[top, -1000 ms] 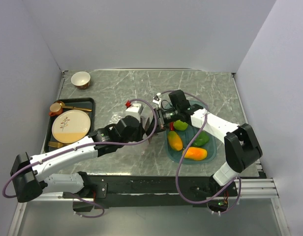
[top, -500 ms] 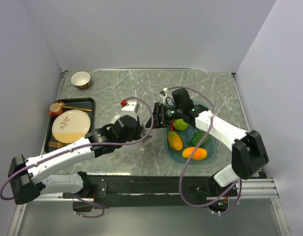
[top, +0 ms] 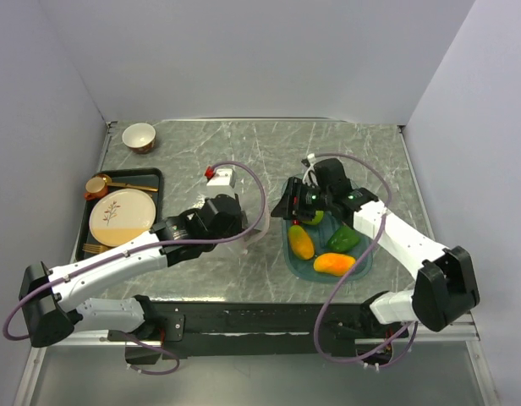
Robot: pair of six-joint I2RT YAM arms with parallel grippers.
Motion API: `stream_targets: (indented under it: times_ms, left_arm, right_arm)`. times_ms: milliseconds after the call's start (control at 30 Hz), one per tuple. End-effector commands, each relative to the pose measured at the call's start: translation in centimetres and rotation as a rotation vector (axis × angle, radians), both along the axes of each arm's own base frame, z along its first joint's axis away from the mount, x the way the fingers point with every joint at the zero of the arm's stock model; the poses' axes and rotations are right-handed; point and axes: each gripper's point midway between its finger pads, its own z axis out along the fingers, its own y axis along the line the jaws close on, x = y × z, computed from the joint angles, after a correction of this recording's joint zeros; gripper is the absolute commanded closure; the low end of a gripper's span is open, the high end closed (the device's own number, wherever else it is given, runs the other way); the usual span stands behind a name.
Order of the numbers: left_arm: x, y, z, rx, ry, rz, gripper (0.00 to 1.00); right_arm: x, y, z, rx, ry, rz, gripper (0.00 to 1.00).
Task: Place the food in the zip-top bag and seal the zipper
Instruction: Adjust the zipper food storage bag at the center of the board.
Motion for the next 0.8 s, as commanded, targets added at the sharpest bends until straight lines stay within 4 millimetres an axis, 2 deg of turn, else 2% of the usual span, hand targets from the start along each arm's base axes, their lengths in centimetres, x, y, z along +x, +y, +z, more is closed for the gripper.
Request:
stream_targets:
  times_ms: [0, 33, 300, 433, 467, 500, 567, 633, 667, 700, 733, 767]
  left_arm:
    - [0.6, -0.2, 3.4, -0.08, -0.057, 0.031, 0.99]
    - [0.5, -0.2, 3.5, -0.082, -0.057, 0.031, 0.99]
    - [0.3, -0.1, 3.4, -0.091, -0.053, 0.029, 0.99]
    - [0.4, -0.1, 4.0, -0.095, -0.061, 0.028, 0.99]
    - [0.4, -0.1, 4.4, -0.099, -0.067, 0.026, 0.99]
    - [0.5, 0.0, 4.7, -0.101, -0.073, 0.029, 0.99]
    - [0.5, 0.5, 5.1, -0.095, -0.084, 0.046, 0.99]
    - [0.8, 1.5, 5.9, -0.096, -0.098, 0.102, 0.99]
    - [0.9, 3.1, 6.0, -0.056, -0.103, 0.157, 0.99]
    - [1.0, 3.9, 7.8, -0.072, -0.122, 0.192, 0.99]
    - [1.0, 4.6, 8.6, -0.073, -0.135, 0.216, 0.99]
    - [1.0, 6.2, 10.7, -0.082, -0.175, 0.264, 0.99]
  right_arm:
    - [1.1, 0.8, -0.5, 0.026, 0.004, -0.016, 0.44]
    - [1.2, 1.0, -0.9, 0.021, 0.013, -0.008, 0.44]
    - [1.7, 2.9, -0.6, 0.068, 0.011, 0.042, 0.44]
    - [1.7, 3.8, -1.7, 0.071, 0.046, 0.06, 0.52]
    - [1.7, 4.3, -1.6, 0.083, 0.047, 0.073, 0.58]
    - [1.7, 4.5, -1.8, 0.078, 0.05, 0.074, 0.78]
    - [1.9, 4.8, -1.5, 0.073, 0.042, 0.077, 0.98]
    - [2.6, 5.3, 1.0, 0.072, -0.034, 0.084, 1.0]
    - [3.0, 5.6, 3.0, 0.073, -0.073, 0.085, 1.0]
    - [3.0, 6.0, 4.2, 0.074, -0.105, 0.096, 1.0]
    - [3.1, 5.8, 6.0, 0.074, -0.157, 0.094, 1.0]
    - [3.3, 6.1, 8.0, 0.089, -0.204, 0.094, 1.0]
